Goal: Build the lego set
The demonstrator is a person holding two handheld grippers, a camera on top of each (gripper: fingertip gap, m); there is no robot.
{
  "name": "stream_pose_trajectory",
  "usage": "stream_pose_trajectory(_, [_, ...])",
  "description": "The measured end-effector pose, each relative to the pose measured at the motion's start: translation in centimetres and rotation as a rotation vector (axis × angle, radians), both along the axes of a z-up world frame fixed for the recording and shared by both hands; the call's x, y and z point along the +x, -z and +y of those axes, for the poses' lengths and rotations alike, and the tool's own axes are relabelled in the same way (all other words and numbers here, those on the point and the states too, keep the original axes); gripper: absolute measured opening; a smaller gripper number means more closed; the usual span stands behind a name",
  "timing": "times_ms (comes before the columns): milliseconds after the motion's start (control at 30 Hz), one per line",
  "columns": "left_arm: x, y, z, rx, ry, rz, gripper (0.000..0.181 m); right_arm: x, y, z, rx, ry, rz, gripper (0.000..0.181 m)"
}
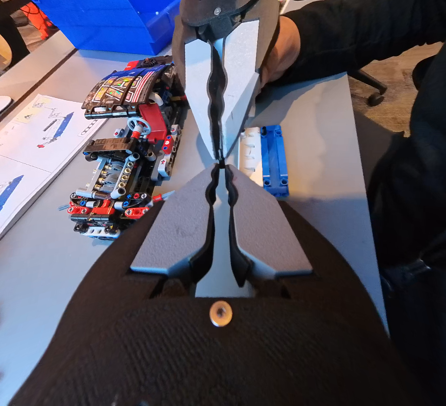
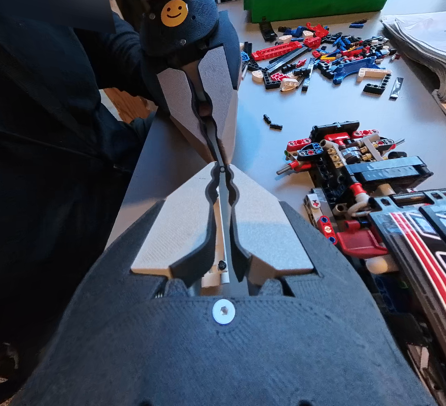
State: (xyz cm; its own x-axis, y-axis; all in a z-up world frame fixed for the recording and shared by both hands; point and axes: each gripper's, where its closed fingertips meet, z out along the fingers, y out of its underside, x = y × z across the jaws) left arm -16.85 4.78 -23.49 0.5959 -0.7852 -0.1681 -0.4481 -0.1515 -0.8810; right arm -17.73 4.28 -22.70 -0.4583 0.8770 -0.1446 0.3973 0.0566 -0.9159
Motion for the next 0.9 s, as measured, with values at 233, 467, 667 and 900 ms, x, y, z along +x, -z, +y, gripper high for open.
stream_pose_trajectory(233, [-0.8,-0.4,0.8,0.027,-0.060,-0.012,0.005,0.4,-0.7,1.0,-0.032,0.026,0.019,0.002])
stream_pose_trajectory(467, [-1.1,-0.6,1.0,-0.005,-0.073,-0.060,0.010,1.0,-2.1,3.9,-0.007,0.132,0.075,0.002])
stream_pose_trajectory(667, [-1.0,-0.3,0.9,-0.002,-0.073,-0.029,0.008,1.2,-2.6,4.6,-0.011,0.163,0.098,0.002])
stream_pose_trajectory(900, [-1.0,-0.2,1.0,0.004,-0.079,-0.012,0.006,0.9,-1.7,3.9,0.011,0.138,0.066,0.002])
